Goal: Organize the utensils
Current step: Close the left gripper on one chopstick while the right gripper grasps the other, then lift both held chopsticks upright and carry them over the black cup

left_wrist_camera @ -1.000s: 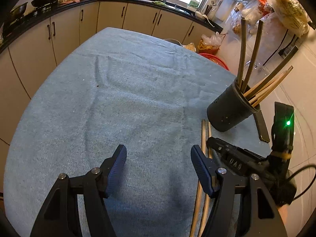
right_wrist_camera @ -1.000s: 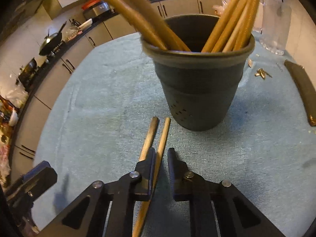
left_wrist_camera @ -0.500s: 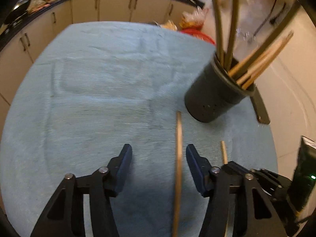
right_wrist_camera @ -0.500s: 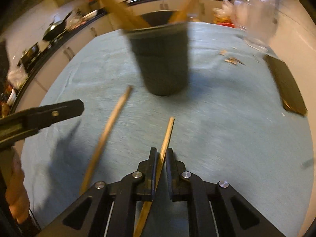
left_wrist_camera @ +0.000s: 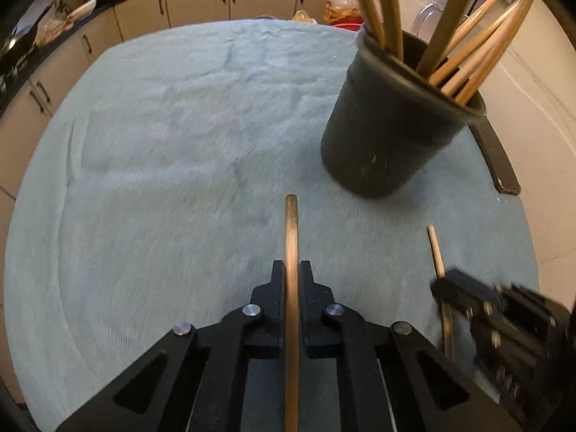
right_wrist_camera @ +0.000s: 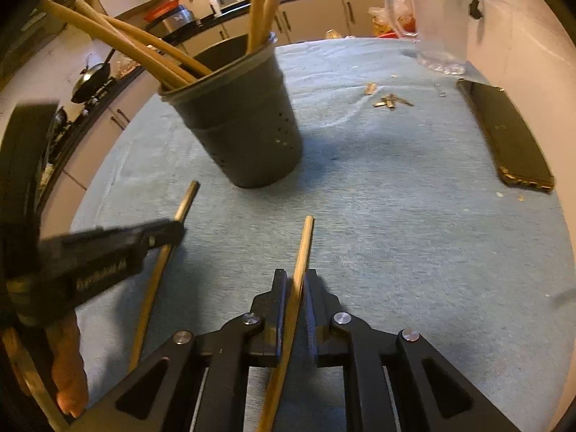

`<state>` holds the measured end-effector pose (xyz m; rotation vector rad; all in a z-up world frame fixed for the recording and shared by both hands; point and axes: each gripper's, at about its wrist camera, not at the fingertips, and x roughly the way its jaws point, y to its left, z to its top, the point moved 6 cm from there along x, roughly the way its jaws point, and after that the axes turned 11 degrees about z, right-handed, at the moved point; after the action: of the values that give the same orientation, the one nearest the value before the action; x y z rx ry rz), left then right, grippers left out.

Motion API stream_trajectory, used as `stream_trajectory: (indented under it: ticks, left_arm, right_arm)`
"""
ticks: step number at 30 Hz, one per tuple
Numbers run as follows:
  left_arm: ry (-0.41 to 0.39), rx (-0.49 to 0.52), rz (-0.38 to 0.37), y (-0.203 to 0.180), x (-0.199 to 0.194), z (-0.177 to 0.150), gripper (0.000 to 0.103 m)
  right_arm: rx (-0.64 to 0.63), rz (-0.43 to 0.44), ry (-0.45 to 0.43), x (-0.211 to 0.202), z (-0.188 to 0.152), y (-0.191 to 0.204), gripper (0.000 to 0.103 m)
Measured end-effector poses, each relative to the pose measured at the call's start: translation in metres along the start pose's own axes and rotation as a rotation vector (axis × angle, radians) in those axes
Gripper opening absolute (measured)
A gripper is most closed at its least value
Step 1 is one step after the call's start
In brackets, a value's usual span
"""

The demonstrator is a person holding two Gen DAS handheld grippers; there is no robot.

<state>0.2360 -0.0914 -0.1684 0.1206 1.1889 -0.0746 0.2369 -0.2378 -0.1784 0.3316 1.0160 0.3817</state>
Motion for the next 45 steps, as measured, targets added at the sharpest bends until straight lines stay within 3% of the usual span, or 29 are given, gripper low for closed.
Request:
stream_trajectory:
  ticks: [5, 9, 17, 25, 28, 30, 31, 36, 41, 45]
  left_arm:
    - [0.069, -0.098, -0.082, 0.022, -0.009, -0.03, 0.007]
    - [0.091, -0.121, -0.117, 0.027, -0.006, -0.028, 0.007]
    - [0.064, -0.045, -0.041, 0.013, 0.003, 0.002, 0.007]
    - [0.073, -0.021, -0.048, 0.009, 0.013, 0.033, 0.021]
    - [0.05, -0.036, -0.024, 0.006, 0.014, 0.045, 0.02]
    - [0.037, -0.039, 0.009, 0.0, 0.018, 0.048, 0.007]
    - [0.027, -0.042, 0.008, 0.0, 0.019, 0.048, 0.007]
    - [0.034, -0.102, -0.049, 0.018, 0.016, 0.048, 0.007]
    - [-0.157, -0.143, -0.096, 0.032, -0.048, 0.057, 0.007]
    - [-0.248, -0.164, -0.113, 0.04, -0.09, 0.053, 0.007]
  right_arm:
    - [-0.01, 0.0, 0.021, 0.006, 0.008, 0.002, 0.016]
    - [-0.046, -0.038, 0.046, 0.015, 0.017, 0.008, 0.017]
    - [-0.127, -0.113, 0.098, 0.029, 0.029, 0.022, 0.017]
    - [-0.055, -0.058, 0.106, 0.028, 0.036, 0.017, 0.017]
    - [-0.086, -0.066, 0.1, 0.028, 0.036, 0.019, 0.017]
    - [-0.093, -0.065, 0.087, 0.027, 0.035, 0.019, 0.016]
    - [-0.096, -0.064, 0.081, 0.026, 0.032, 0.02, 0.015]
    - [-0.049, 0.012, 0.017, 0.01, 0.027, 0.013, 0.008]
    - [-0.06, 0.027, -0.157, -0.044, 0.03, 0.022, 0.008]
    - [-0.067, 0.053, -0.289, -0.09, 0.03, 0.031, 0.007]
